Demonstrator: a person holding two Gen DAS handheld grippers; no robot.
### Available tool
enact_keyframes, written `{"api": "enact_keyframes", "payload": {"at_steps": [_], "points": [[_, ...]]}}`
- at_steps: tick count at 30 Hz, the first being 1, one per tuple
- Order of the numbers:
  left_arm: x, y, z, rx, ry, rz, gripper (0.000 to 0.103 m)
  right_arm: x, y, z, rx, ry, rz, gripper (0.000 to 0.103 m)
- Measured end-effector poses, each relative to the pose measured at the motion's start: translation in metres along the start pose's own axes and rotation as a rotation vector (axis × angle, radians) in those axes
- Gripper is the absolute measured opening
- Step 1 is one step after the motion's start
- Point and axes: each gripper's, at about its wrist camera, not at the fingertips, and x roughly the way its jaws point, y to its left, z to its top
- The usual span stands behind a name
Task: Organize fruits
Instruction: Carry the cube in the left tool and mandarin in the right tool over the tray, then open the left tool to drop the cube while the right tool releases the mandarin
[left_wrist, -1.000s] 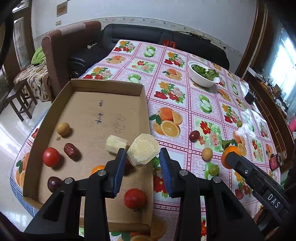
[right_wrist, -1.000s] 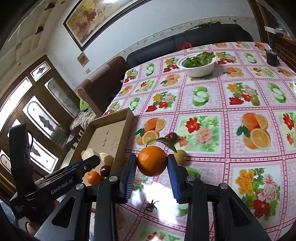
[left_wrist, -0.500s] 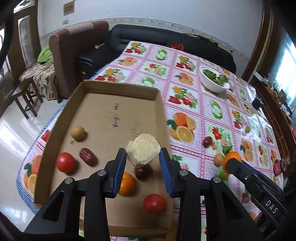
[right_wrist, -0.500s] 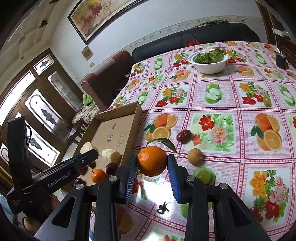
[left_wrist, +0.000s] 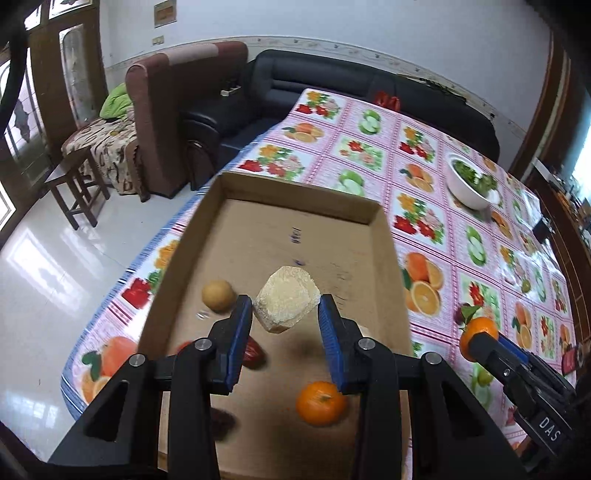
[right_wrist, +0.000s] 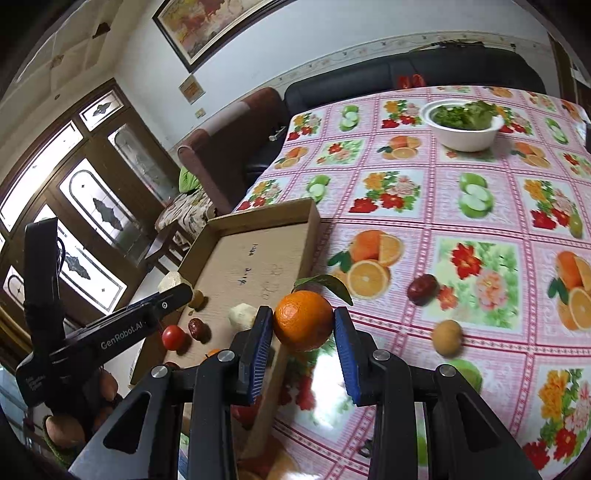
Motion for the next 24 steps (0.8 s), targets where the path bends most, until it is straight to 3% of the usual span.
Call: {"api": "enact_keyframes", "payload": {"at_steps": [9,15,24], "points": [[0.025,0.019,0.021,-0.016,0.026,0.067,0.035,0.029,0.029,0.013,-0.054,0.035,0.032,0.034],[0.051,0.023,0.035,-0.002,0.055,0.127,0.035,0.07,0.051,0.023,-0.104,0.095,0.055,0.034],[0.084,0.021,0.038,0.022,0.139,0.184,0.035,0.114,0.053,0.027,-0.126,0.178,0.031,0.034]]}}
